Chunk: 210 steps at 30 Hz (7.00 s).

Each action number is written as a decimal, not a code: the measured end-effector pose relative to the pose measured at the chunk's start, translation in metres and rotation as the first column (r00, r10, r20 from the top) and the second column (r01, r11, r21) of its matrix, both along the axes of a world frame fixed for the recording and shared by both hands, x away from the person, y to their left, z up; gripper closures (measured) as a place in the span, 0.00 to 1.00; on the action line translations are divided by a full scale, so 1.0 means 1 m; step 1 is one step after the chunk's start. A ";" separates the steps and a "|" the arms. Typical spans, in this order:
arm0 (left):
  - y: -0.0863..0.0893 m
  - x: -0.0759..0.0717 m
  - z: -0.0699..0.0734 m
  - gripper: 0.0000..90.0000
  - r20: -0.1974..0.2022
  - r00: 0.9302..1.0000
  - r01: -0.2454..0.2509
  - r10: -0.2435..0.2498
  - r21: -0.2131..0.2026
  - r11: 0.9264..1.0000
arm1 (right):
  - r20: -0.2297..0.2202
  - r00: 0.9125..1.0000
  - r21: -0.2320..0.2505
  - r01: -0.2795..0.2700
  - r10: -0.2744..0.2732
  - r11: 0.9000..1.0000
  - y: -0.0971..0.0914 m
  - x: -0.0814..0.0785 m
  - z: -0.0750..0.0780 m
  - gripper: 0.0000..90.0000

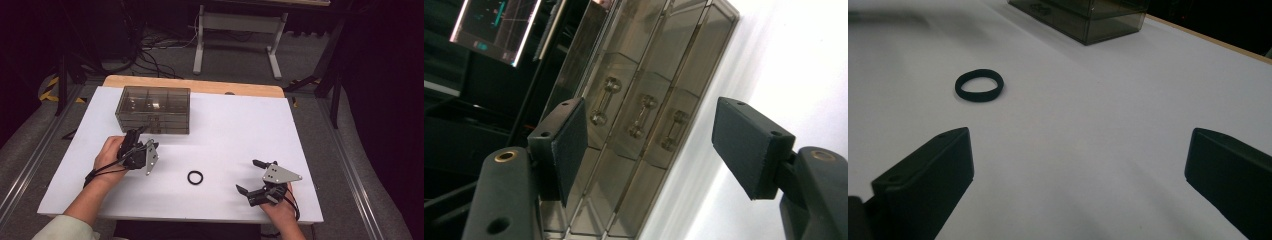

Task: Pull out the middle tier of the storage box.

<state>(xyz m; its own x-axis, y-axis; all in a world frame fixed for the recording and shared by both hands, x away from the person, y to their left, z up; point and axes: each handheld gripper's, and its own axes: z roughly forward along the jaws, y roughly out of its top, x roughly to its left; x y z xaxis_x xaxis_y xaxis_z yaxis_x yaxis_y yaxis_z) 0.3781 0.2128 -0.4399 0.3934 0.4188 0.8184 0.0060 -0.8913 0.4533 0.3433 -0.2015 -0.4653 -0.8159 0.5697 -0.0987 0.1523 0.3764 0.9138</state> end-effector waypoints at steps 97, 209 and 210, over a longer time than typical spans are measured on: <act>-0.012 0.045 -0.050 0.83 0.229 0.962 -0.220 0.150 0.320 0.922 | -0.010 1.000 -0.018 -0.006 0.006 1.000 0.002 0.000 -0.002 0.00; 0.036 0.012 0.036 0.48 -0.185 0.943 0.158 -0.278 -0.488 0.859 | -0.018 1.000 -0.021 -0.011 0.011 1.000 0.003 0.000 -0.002 0.00; 0.040 0.014 0.039 0.45 -0.208 0.929 0.150 -0.306 -0.542 0.827 | -0.018 1.000 -0.021 -0.011 0.011 1.000 0.003 0.000 -0.002 0.00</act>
<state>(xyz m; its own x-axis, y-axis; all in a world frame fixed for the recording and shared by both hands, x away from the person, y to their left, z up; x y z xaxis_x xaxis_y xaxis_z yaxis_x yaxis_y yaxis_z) 0.3919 0.2530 -0.4014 0.7050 0.6128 0.3569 0.0248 -0.5243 0.8512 0.3430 -0.1990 -0.4675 -0.8240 0.5584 -0.0963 0.1640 0.3977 0.9028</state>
